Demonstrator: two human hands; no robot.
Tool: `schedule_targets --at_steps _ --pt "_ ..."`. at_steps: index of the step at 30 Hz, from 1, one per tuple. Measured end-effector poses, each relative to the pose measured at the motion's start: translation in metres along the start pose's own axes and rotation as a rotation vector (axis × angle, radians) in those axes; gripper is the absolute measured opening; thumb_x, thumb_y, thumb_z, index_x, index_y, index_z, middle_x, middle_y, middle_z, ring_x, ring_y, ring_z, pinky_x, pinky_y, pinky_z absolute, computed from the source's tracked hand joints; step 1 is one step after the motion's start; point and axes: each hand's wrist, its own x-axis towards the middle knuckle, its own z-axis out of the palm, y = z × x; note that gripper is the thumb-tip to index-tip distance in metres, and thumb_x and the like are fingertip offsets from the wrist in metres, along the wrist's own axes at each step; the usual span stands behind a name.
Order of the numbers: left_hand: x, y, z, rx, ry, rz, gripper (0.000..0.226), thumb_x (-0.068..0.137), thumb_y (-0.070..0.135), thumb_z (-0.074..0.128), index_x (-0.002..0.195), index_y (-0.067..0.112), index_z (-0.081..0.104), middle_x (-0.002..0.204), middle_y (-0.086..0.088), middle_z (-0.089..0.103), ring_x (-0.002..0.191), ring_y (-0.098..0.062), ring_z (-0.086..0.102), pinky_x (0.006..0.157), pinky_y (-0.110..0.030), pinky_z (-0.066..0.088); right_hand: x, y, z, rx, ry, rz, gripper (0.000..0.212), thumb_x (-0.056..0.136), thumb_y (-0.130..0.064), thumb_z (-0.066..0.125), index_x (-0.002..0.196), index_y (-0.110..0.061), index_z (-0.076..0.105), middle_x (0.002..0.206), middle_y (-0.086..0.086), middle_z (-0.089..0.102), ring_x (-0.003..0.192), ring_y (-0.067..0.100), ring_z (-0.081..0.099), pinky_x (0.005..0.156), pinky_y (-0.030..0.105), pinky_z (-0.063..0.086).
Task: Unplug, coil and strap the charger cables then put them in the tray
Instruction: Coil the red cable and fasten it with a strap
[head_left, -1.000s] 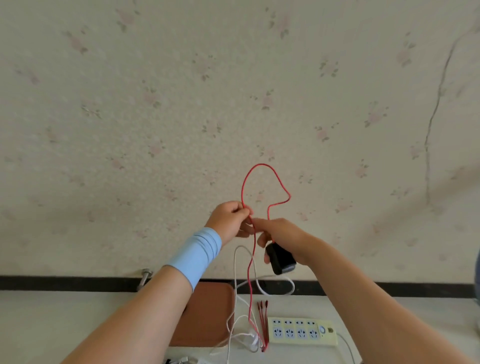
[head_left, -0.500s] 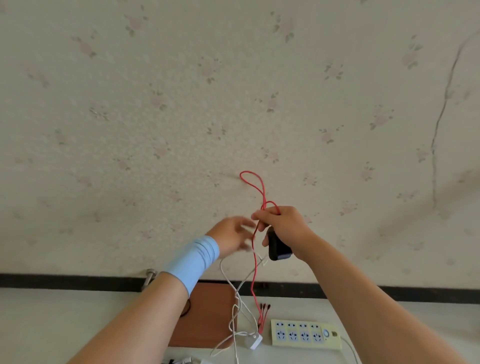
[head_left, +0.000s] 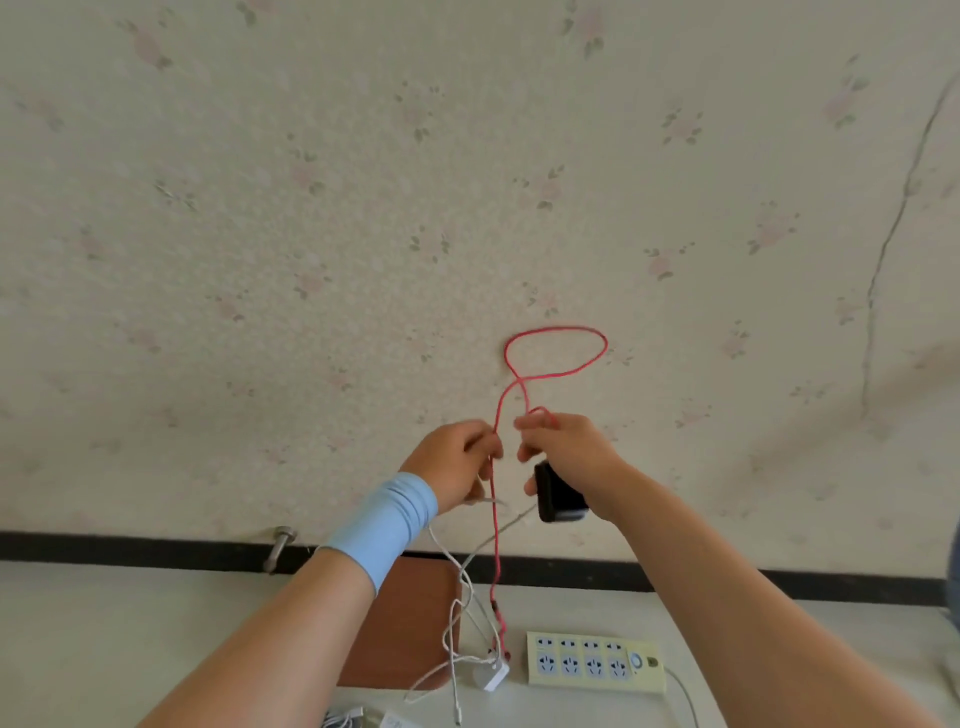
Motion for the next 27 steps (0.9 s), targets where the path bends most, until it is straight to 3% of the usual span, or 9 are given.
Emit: schedule_targets --at_steps 2,6,12,16,19,22,24,27 --pt "-0.001 0.004 -0.005 -0.203 0.089 0.024 0.026 0.102 0.019 0.043 0.088 0.009 0.062 0.065 -0.005 0.059 0.053 -0.026 0.064 0.055 -0.038 0.059 0.001 0.005 0.003 -0.184 -0.129 0.033 0.02 0.099 -0.014 0.057 0.115 -0.013 0.068 0.092 0.009 0.07 0.053 0.022 0.068 0.051 0.025 0.054" --pt "-0.006 0.008 -0.009 -0.422 0.164 0.102 0.026 0.103 0.014 0.041 0.09 0.004 0.061 0.057 -0.008 0.057 0.051 -0.028 0.061 0.053 -0.035 0.056 0.001 0.01 0.009 -0.396 -0.358 0.035 0.011 0.095 -0.022 0.064 0.098 -0.014 0.071 0.085 0.008 0.069 0.056 0.023 0.068 0.058 0.029 0.058" --pt "-0.007 0.018 -0.019 -0.836 0.231 0.022 0.026 0.104 0.019 0.042 0.091 0.01 0.063 0.061 -0.003 0.049 0.047 -0.015 0.041 0.048 -0.025 0.041 0.004 0.01 0.024 -0.494 -0.327 -0.038 0.017 0.094 -0.027 0.069 0.092 -0.011 0.07 0.081 0.002 0.072 0.054 0.022 0.067 0.057 0.026 0.057" --pt "-0.004 0.012 -0.016 -0.595 0.224 -0.138 0.026 0.102 0.018 0.037 0.11 0.012 0.061 0.087 -0.008 0.061 0.058 -0.016 0.053 0.056 -0.029 0.049 0.004 0.002 0.028 -0.208 -0.145 -0.1 0.022 0.097 -0.026 0.067 0.095 -0.005 0.071 0.077 0.005 0.072 0.052 0.023 0.067 0.053 0.027 0.055" --pt "-0.006 -0.001 -0.007 -0.085 -0.021 -0.214 0.017 0.097 0.013 0.042 0.1 0.019 0.057 0.1 -0.007 0.065 0.075 -0.022 0.063 0.061 -0.029 0.047 0.002 -0.006 0.024 0.064 -0.062 -0.105 0.027 0.098 -0.025 0.064 0.098 0.002 0.067 0.075 0.008 0.067 0.052 0.027 0.064 0.059 0.035 0.054" --pt "-0.01 -0.005 0.0 0.253 -0.253 -0.152 0.007 0.092 0.019 0.054 0.092 0.026 0.055 0.086 0.0 0.066 0.077 -0.019 0.063 0.068 -0.027 0.046 0.0 -0.008 0.02 0.226 -0.017 -0.095 0.025 0.099 -0.022 0.063 0.095 0.002 0.064 0.075 0.009 0.062 0.053 0.028 0.062 0.056 0.034 0.052" --pt "-0.013 -0.004 0.0 0.273 -0.283 -0.119 0.006 0.092 0.021 0.056 0.089 0.027 0.058 0.072 0.006 0.064 0.068 -0.015 0.06 0.068 -0.025 0.045 -0.001 -0.008 0.02 0.327 0.005 -0.086 0.02 0.098 -0.022 0.064 0.089 -0.004 0.062 0.071 0.008 0.06 0.054 0.027 0.062 0.056 0.036 0.053" --pt "-0.013 -0.003 -0.002 0.268 -0.254 -0.081 0.019 0.093 0.03 0.06 0.075 0.025 0.067 0.07 0.003 0.069 0.059 -0.011 0.059 0.07 -0.024 0.047 0.001 -0.008 0.017 0.372 0.081 -0.099 0.025 0.098 -0.024 0.065 0.082 -0.007 0.058 0.067 0.003 0.061 0.056 0.026 0.063 0.061 0.038 0.054"
